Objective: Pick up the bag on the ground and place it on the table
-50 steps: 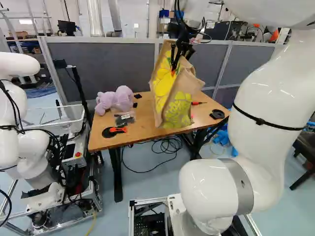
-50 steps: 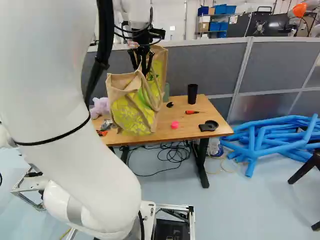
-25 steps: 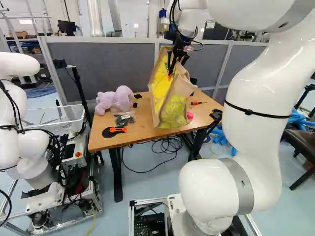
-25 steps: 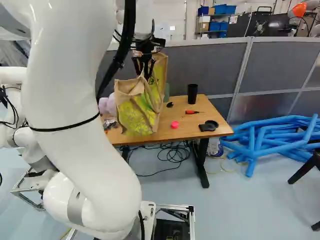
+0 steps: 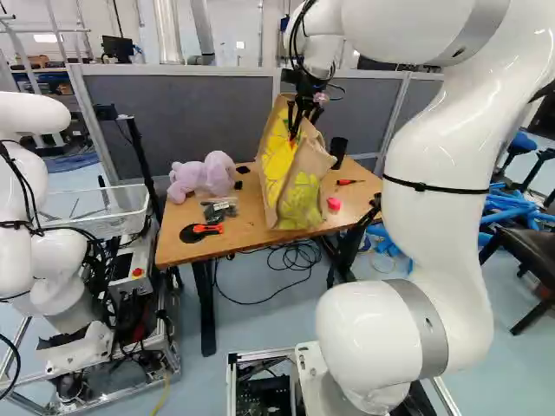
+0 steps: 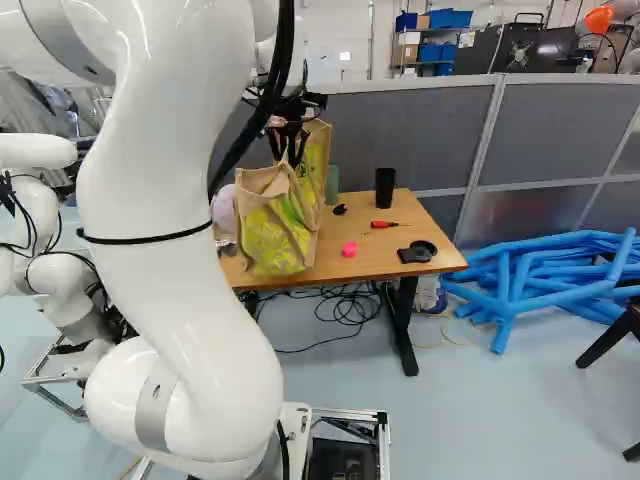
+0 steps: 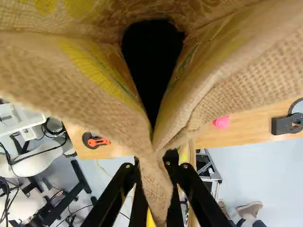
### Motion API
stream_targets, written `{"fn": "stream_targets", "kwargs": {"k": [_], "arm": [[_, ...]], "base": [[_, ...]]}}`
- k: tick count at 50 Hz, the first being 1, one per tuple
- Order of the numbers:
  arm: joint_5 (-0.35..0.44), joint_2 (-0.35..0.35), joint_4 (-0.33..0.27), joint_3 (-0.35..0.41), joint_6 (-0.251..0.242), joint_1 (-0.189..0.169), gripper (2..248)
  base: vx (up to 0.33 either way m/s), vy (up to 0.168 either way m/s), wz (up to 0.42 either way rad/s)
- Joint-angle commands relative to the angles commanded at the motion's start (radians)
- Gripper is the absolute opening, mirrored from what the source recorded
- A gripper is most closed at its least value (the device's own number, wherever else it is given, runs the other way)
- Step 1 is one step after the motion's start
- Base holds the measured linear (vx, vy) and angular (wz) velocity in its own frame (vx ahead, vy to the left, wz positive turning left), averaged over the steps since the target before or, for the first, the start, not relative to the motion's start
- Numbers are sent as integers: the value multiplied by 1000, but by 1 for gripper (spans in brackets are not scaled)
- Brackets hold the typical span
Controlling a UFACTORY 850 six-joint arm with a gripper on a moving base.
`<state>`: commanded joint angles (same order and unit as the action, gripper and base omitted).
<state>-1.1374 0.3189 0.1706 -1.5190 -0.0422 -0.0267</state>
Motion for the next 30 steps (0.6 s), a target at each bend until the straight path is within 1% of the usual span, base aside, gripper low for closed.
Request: {"fn": "stream_targets", "kwargs": {"k": [14,30], "arm": [[0,59,0,-28,0,17,33],[0,123,0,-65,0,19,33]], "base": [[0,0,0],[0,0,0]]}}
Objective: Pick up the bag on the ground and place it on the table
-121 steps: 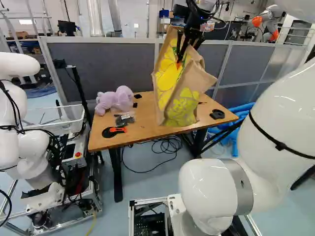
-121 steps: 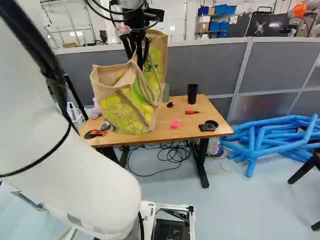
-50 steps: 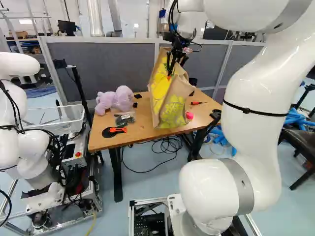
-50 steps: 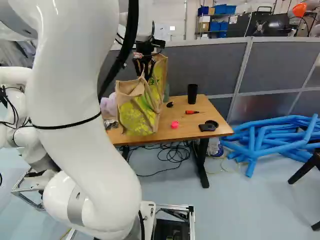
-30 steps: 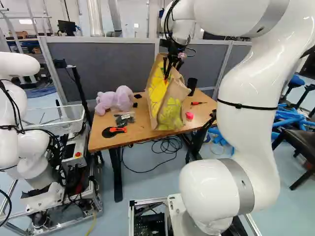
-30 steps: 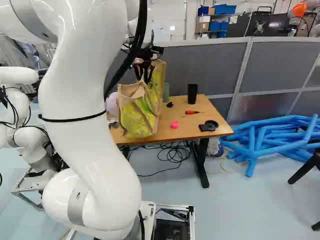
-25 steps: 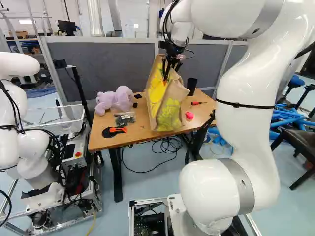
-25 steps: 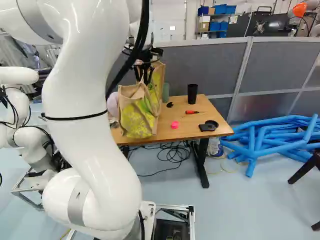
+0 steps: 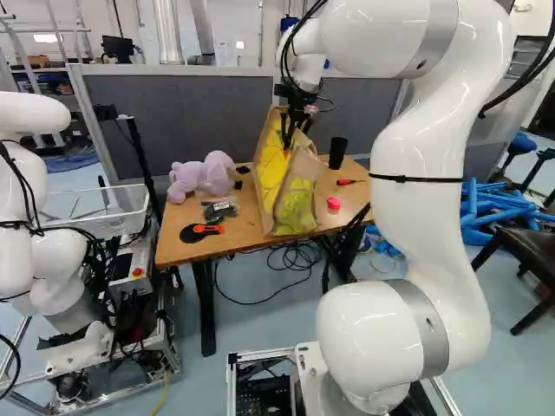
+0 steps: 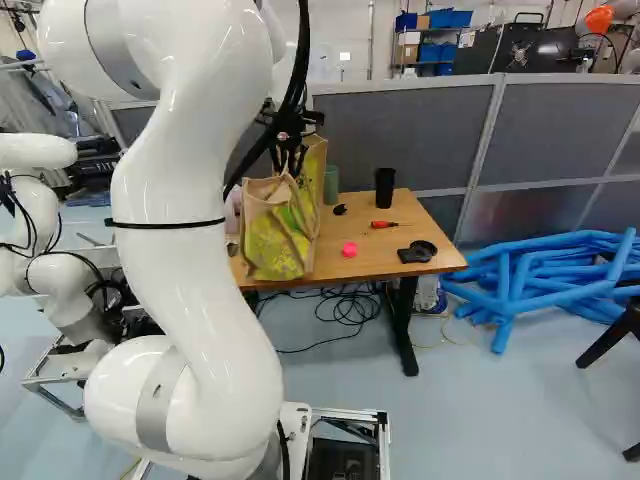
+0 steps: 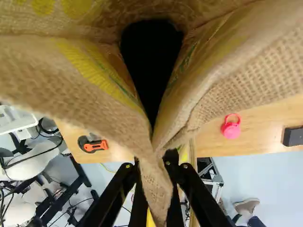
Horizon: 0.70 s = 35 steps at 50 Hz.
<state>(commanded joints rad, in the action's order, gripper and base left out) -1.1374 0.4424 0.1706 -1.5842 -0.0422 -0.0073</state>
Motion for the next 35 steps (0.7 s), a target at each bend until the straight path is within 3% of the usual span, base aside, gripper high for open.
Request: {"fn": "stream_targets", "kwargs": {"k": [17,18,22,23,27,28,32,33,35], "arm": [[0,8,0,-6,0,0,35],[0,8,0,-6,0,0,63],[0,8,0,-6,0,0,63],[0,8,0,-6,0,0,97],[0,8,0,-6,0,0,97],[0,8,0,-6,0,0,131],[0,8,0,-6,0,0,131],[0,8,0,-6,0,0,167],[0,8,0,-6,0,0,167]], "base": [[0,0,0],[0,0,0],[0,0,0],[0,0,0],[0,0,0],[0,0,0],[0,0,0],[0,0,0],[0,0,0]]}}
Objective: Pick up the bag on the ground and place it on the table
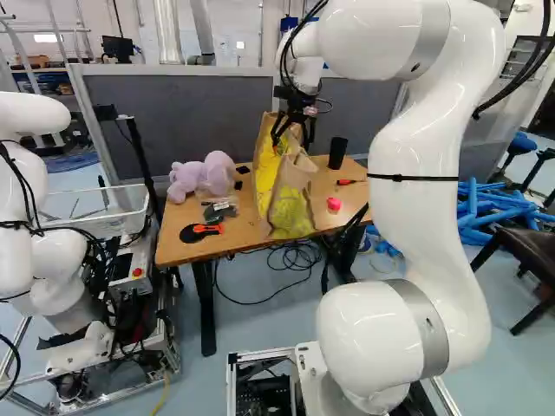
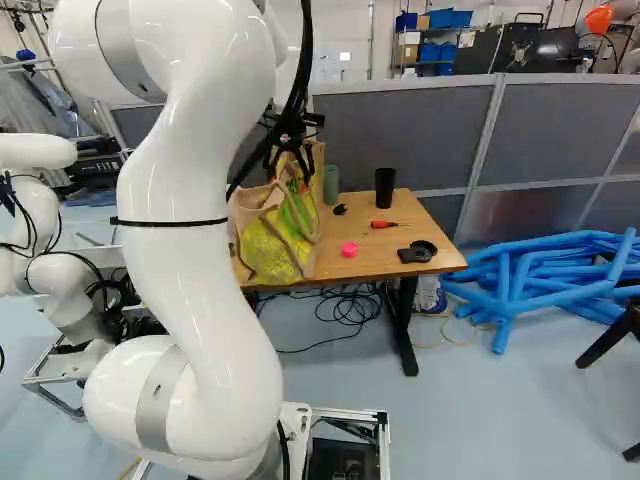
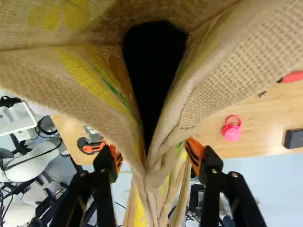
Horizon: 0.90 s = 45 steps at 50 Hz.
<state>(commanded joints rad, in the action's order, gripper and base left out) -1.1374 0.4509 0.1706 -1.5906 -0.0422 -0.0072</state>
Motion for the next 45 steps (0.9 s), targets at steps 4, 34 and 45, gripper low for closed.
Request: {"fn": "stream_targets", "kwargs": {"k": [4,34,45], "arm": [[0,-3,0,0,0,0,204],[0,-72,0,-3,0,0,247],[0,-98,0,-6,0,0,247]], "base": [[0,0,0],[0,0,0],[0,0,0]]}}
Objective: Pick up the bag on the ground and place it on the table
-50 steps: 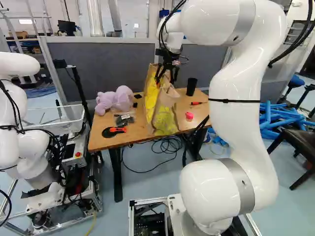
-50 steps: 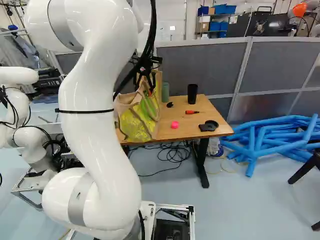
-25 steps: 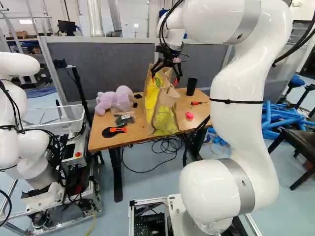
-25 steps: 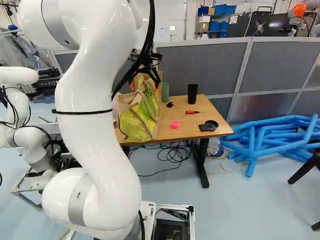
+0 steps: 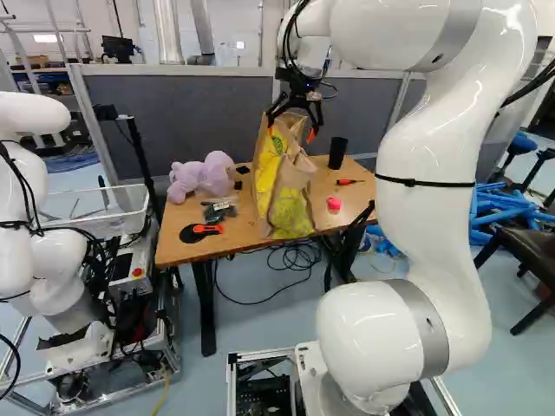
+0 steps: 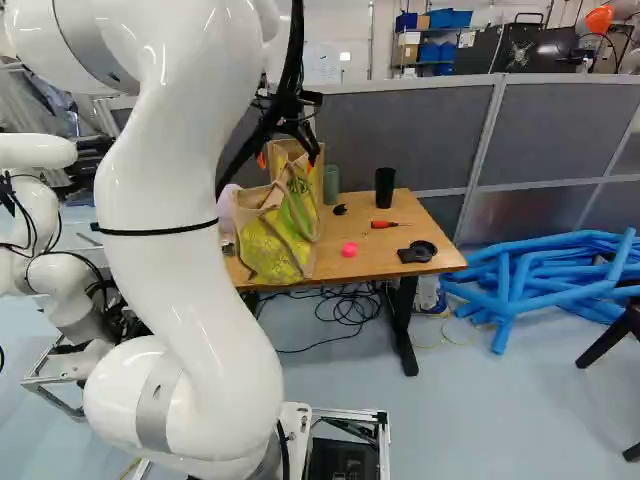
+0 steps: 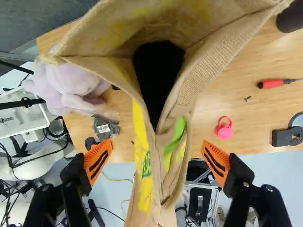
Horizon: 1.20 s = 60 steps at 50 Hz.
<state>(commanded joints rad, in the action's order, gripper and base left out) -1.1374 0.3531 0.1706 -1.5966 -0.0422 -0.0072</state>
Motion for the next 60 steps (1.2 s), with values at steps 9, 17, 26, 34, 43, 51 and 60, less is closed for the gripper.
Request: {"fn": "stream_targets", "kwargs": {"k": [9,17,26,34,43,51,60], "arm": [[0,-20,0,-4,0,0,247],[0,-37,0,-8,0,0,247],[0,-56,0,-13,0,0,247],[0,-72,0,-19,0,0,247],[0,-84,0,-24,0,0,247],[0,-84,0,-24,0,0,247],[0,-84,0,-24,0,0,247]], "base": [[0,0,0],[0,0,0],[0,0,0],[0,0,0],[0,0,0],[0,0,0],[0,0,0]]}}
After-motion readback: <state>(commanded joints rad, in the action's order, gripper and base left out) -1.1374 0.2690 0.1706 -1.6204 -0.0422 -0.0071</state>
